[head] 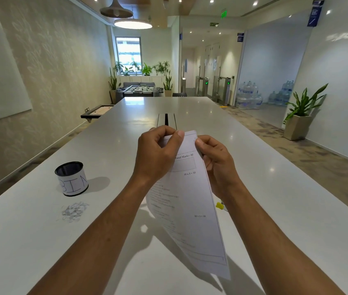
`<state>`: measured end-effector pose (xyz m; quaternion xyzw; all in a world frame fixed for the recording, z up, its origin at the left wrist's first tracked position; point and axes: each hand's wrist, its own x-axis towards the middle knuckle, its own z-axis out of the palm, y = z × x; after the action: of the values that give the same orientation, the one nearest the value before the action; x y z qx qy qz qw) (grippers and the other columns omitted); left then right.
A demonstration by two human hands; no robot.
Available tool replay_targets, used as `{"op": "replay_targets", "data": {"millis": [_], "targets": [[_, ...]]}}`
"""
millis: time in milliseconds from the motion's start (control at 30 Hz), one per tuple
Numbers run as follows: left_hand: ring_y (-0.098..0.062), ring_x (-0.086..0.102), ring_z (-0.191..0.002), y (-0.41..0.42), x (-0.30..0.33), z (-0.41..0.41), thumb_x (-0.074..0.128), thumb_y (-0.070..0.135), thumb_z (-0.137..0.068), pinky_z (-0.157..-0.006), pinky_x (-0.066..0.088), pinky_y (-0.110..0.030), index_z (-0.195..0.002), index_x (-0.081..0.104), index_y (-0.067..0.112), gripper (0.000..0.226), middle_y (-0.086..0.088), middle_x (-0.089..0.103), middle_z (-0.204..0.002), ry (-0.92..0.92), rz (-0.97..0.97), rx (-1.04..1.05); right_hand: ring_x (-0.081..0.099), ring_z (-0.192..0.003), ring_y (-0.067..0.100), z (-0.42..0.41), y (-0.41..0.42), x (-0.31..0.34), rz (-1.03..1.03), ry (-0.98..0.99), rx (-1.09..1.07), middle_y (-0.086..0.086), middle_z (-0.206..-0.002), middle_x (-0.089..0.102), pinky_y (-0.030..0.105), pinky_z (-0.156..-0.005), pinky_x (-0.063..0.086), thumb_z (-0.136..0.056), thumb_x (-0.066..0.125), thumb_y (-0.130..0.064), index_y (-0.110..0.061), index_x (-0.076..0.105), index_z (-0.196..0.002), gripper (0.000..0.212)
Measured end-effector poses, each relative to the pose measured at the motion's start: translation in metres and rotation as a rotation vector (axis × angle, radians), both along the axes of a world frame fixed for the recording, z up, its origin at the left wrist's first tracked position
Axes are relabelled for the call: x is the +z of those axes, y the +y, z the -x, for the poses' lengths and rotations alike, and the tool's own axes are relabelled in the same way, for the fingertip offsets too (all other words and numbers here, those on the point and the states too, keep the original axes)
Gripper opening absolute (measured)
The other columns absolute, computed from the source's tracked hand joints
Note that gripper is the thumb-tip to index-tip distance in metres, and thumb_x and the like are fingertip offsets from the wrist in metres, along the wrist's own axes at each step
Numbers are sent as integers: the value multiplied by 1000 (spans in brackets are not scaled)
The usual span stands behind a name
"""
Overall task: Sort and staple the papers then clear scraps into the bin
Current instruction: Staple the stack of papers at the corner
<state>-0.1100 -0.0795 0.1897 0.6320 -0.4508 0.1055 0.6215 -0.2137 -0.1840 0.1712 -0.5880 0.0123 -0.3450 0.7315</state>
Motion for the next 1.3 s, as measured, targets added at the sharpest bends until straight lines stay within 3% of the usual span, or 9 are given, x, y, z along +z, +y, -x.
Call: {"op": "replay_targets", "data": {"millis": [500, 633, 800, 967, 1033, 1100, 1167, 1233, 1300], "targets": [[-9, 62, -70, -2, -6, 1, 57, 39, -86, -56, 43, -9, -85, 67, 13, 28, -1, 64, -82, -20, 16, -14, 67, -76, 26, -1, -5, -6, -5, 7, 6, 11, -89, 69, 34, -70, 58, -86, 56, -29, -6, 65, -94, 26], [-15, 65, -74, -3, -9, -2, 56, 43, -87, -56, 46, -13, -87, 64, 17, 27, 0, 65, -84, 19, -6, -35, 65, -85, 30, -2, -6, -5, 18, 9, -22, 10, -94, 70, 37, -76, 56, -88, 56, -30, -11, 71, -96, 25], [-12, 65, -74, -3, -11, -5, 55, 41, -90, -55, 46, -15, -85, 62, 21, 21, 10, 61, -78, 54, 29, -54, 66, -96, 32, 0, -4, -4, 76, 38, -11, 12, -108, 70, 47, -89, 53, -92, 52, -33, -18, 71, -113, 32], [-9, 61, -70, -5, -8, -4, 52, 36, -93, -57, 45, -15, -79, 58, 25, 18, 12, 58, -70, 47, 83, -112, 66, -96, 33, 2, 1, -6, 141, 76, 70, 21, -115, 66, 43, -85, 56, -91, 42, -52, -23, 67, -119, 48], [-10, 61, -70, -5, -8, -3, 48, 38, -95, -57, 45, -16, -80, 55, 29, 18, 15, 57, -70, 64, 94, -141, 67, -103, 32, 3, 0, -7, 162, 105, 102, 14, -117, 68, 43, -85, 58, -90, 35, -60, -27, 65, -122, 55], [-5, 57, -70, -4, -6, -3, 46, 36, -96, -59, 43, -13, -81, 55, 31, 19, 18, 55, -72, 99, 144, -171, 69, -101, 22, 3, -3, -8, 172, 118, 143, 4, -113, 71, 31, -77, 57, -95, 33, -58, -30, 66, -120, 50], [-3, 56, -80, -3, -3, -4, 44, 33, -97, -66, 45, -13, -85, 58, 29, 19, 15, 60, -85, 197, 240, -248, 69, -97, 14, -1, -5, -15, 193, 147, 175, -3, -108, 71, 23, -74, 55, -98, 43, -45, -29, 68, -115, 34], [-5, 59, -90, -3, 0, -4, 41, 30, -97, -73, 47, -15, -92, 62, 24, 22, 5, 66, -101, 326, 346, -343, 67, -95, 11, -7, -8, -28, 286, 269, 87, -6, -107, 70, 23, -74, 53, -97, 54, -34, -29, 68, -112, 21], [-4, 61, -90, -2, 0, -3, 36, 28, -100, -74, 47, -17, -97, 65, 22, 30, 3, 69, -109, 470, 448, -405, 65, -99, 13, -12, -12, -44, 386, 425, 0, -7, -110, 69, 25, -77, 53, -95, 58, -35, -26, 63, -119, 26]]}}
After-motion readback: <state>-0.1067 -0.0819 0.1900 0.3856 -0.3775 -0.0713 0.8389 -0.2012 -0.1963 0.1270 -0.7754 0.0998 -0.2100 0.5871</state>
